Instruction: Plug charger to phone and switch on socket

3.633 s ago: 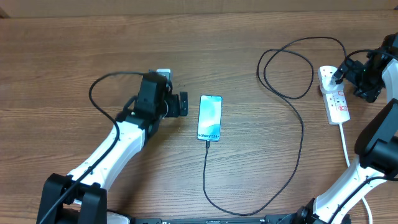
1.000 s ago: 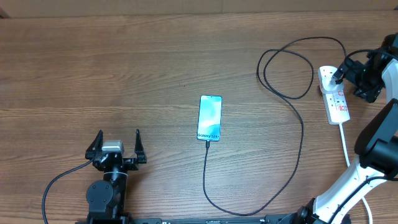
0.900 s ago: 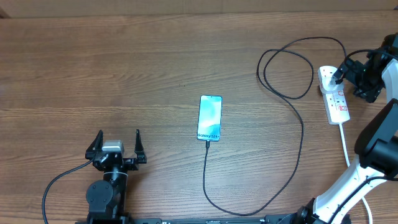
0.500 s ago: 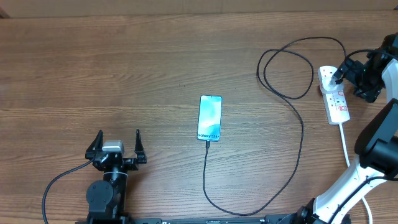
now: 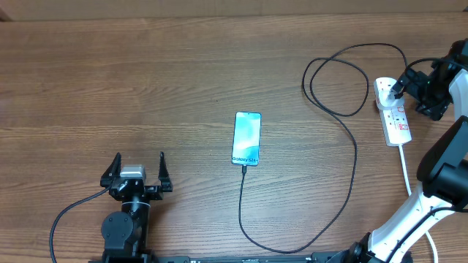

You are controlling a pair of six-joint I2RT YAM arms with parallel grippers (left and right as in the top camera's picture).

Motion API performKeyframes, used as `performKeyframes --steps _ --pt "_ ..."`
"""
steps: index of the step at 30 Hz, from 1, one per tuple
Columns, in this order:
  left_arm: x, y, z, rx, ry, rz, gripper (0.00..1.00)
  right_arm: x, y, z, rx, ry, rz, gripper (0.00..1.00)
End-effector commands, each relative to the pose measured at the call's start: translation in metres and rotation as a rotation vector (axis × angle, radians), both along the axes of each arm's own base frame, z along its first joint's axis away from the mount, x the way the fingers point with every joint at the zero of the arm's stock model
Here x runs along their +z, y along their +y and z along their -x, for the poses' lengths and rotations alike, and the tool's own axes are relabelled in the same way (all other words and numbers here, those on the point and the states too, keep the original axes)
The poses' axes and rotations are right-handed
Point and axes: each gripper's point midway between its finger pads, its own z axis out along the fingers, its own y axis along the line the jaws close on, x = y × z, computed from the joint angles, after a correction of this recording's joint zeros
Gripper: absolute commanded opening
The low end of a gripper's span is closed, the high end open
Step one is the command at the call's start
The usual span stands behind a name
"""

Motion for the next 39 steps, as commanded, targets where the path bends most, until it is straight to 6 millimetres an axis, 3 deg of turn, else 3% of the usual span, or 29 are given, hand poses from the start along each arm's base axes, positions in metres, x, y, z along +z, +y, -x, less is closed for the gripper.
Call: performKeyframes --steps 1,7,13,21,25,28,31,32,35,39 --pt "0.001 -0.001 0.0 -0.006 -0.008 -0.018 0.99 0.029 -0.006 -0.007 -0.01 -0.063 0.044 1.0" --pt "0.001 -0.001 0.0 -0.006 -0.008 -0.018 1.0 0.108 -0.005 -0.005 -0.011 -0.216 0.122 1.0" --pt "0.001 -0.001 0.0 -0.006 -0.008 -0.018 1.0 0.19 0.002 0.01 -0.011 -0.378 0.205 1.0" --pt "0.001 -0.001 0.0 -0.006 -0.008 -0.018 1.0 0.3 0.025 0.054 -0.013 -0.612 0.324 1.0" --pt "0.001 -0.001 0.0 -0.006 -0.008 -0.018 1.0 0.332 0.041 0.08 -0.007 -0.691 0.363 1.0" --pt "0.001 -0.001 0.0 -0.006 -0.008 -0.018 1.0 0.332 0.064 0.093 0.03 -0.711 0.355 1.0" --pt "0.001 -0.001 0.0 -0.006 -0.008 -0.018 1.0 0.309 0.099 0.102 0.11 -0.689 0.309 1.0" --pt "0.001 -0.001 0.0 -0.006 -0.008 -0.018 1.0 0.296 0.111 0.107 0.138 -0.668 0.298 1.0" --pt "0.001 -0.001 0.0 -0.006 -0.008 -0.018 1.0 0.256 0.118 0.119 0.141 -0.59 0.36 1.0" --pt "0.001 -0.001 0.0 -0.006 -0.008 -0.018 1.0 0.197 0.143 0.119 0.22 -0.569 0.314 1.0"
